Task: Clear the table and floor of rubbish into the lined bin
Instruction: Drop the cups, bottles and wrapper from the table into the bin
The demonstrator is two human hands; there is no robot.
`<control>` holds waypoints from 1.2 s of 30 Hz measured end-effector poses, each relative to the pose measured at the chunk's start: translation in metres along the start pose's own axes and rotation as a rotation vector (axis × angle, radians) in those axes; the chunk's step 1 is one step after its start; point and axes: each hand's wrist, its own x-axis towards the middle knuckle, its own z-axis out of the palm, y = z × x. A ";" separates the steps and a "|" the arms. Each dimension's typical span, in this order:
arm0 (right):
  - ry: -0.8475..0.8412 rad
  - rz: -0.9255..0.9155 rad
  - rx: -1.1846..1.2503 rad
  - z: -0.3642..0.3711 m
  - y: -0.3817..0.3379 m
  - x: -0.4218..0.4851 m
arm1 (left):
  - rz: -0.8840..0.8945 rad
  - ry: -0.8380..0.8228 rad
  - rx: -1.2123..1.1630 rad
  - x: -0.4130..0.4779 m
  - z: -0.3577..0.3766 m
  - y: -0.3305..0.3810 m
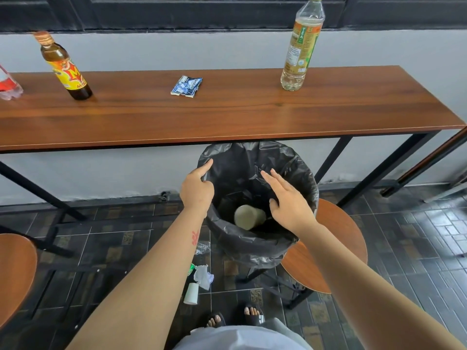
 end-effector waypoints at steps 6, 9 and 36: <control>0.341 -0.047 -0.017 -0.025 -0.009 0.007 | -0.030 0.022 -0.001 0.007 0.003 -0.001; 0.527 0.029 0.078 -0.049 -0.011 0.030 | -0.044 0.029 -0.002 0.010 0.007 0.003; 0.553 0.320 0.437 -0.123 0.031 0.269 | -0.199 0.081 0.086 0.053 0.039 0.019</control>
